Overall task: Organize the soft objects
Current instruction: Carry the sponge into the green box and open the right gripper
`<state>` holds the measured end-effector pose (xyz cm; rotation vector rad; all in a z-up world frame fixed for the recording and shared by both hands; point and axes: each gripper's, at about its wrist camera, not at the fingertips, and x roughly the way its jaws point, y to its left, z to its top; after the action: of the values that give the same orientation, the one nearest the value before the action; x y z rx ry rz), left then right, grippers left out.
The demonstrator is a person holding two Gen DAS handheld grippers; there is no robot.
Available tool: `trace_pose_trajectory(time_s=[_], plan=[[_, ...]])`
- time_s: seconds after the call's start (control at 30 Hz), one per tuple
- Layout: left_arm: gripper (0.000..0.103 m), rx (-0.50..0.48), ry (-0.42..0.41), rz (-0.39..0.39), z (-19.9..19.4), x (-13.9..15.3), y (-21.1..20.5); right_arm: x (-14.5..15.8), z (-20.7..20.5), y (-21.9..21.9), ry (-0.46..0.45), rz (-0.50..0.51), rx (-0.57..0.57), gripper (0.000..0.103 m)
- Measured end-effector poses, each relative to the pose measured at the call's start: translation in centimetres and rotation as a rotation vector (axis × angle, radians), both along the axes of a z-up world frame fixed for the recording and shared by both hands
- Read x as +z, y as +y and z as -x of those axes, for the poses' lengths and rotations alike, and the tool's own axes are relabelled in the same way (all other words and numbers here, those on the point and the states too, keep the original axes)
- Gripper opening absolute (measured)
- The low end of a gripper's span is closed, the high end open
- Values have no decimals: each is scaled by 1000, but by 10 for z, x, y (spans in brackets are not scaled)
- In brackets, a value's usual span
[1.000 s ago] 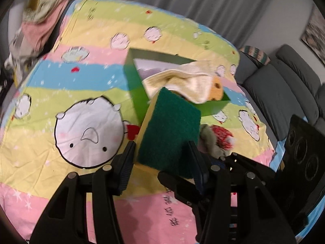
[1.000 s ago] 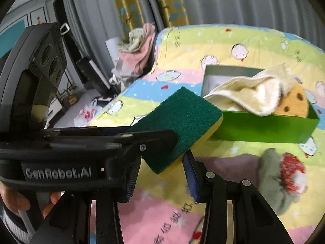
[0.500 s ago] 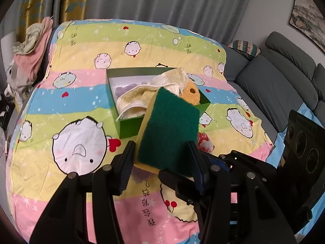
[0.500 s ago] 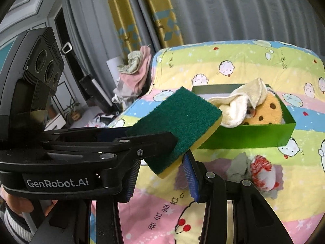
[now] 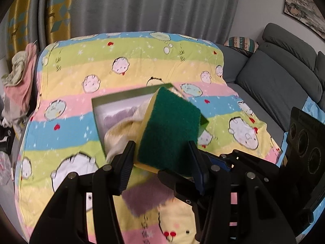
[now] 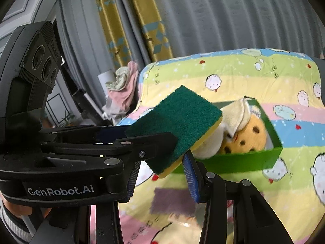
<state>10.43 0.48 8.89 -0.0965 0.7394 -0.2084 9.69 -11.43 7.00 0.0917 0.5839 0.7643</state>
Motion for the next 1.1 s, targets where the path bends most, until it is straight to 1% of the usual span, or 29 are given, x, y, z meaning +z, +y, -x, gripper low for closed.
trace_pose_trajectory(time_s=[0.1,0.23,0.4,0.5,0.7,0.83,0.93,1.03,1.07,1.1], plan=[[50,-10,-9,12,-20,9,0,12,-21,-1,-15,-4,-17,44],[50,-18,-12,76,-53,21,7,25,-47,0,-34,10,-33,44],[50,2,18,156,-89,15,20,25,-79,10,-37,55,-36,44],[50,31,58,186,-108,-1,30,11,-100,20,-1,80,-26,44],[50,87,156,208,-134,-48,43,-36,-134,43,109,156,-2,44],[50,112,212,226,-148,-75,51,-60,-148,50,160,191,5,44],[51,124,237,221,-154,-87,53,-71,-155,56,181,227,6,44],[55,137,256,222,-157,-94,54,-78,-160,59,201,257,3,45],[61,141,261,227,-158,-96,55,-78,-160,60,206,262,1,45],[63,147,266,226,-157,-95,55,-79,-160,60,212,268,-2,45]])
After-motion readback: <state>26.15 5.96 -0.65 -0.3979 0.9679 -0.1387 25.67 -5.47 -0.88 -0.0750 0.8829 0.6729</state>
